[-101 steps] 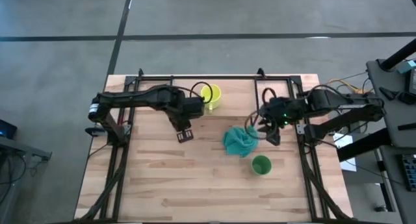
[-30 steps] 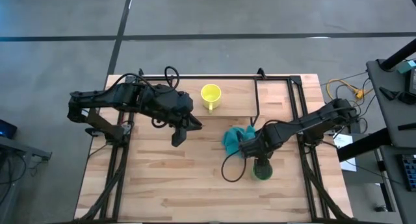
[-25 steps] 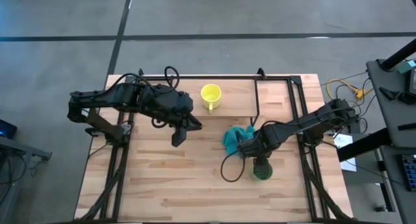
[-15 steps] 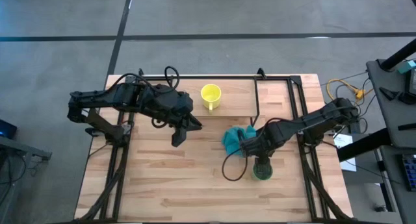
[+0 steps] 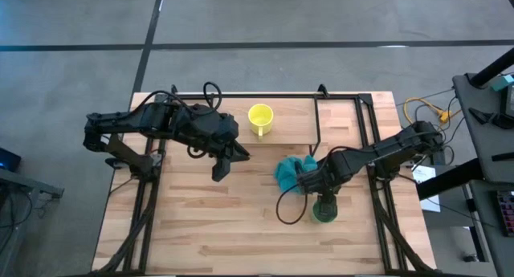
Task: Stack small to large cups/mugs on shelf
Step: Put the green cup on the shelf
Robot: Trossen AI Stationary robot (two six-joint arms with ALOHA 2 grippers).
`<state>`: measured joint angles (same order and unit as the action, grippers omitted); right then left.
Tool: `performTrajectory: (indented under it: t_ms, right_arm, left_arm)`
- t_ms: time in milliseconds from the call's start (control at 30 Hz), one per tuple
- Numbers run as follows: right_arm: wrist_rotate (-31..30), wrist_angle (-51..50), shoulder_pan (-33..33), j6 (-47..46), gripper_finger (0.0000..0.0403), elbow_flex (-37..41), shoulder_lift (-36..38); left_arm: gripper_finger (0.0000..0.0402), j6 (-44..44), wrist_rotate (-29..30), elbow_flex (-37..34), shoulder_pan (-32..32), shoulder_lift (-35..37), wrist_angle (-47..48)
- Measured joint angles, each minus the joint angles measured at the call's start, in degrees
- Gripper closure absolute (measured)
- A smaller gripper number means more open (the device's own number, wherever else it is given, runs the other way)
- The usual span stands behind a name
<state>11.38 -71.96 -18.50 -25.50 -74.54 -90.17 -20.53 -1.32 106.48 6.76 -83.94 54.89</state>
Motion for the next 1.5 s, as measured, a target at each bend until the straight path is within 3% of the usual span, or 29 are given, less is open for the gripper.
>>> performTrajectory:
  t_ms: [533,667,867,1033,1233,1500]
  right_arm:
    - [-1.79,0.73,0.0,0.02,0.0271,0.47,-3.96]
    - [-2.49,0.72,0.0,0.02,0.0301,0.5,-4.02]
    - [-2.49,0.66,0.0,0.14,0.0383,0.5,-4.02]
    - [-2.55,-0.46,0.11,0.26,0.0392,-0.26,-3.68]
    - [-3.7,-8.63,1.4,0.2,0.0393,-7.96,-1.49]
    - [-15.2,-18.24,6.32,2.65,0.0394,-24.89,0.88]
  left_arm:
    - [0.0362,-0.05,0.02,-0.73,0.0,-0.02,-0.01]
    - [0.0362,-0.04,0.02,-0.76,0.0,-0.04,0.0]
    - [0.0362,-0.04,0.02,-0.76,0.0,-0.09,0.0]
    - [0.0362,-0.04,0.02,-0.76,0.0,-0.11,0.0]
    - [0.0362,-0.04,0.02,-0.76,0.0,-0.13,0.02]
    - [0.0362,-0.04,0.02,-0.76,0.01,-0.13,-0.47]
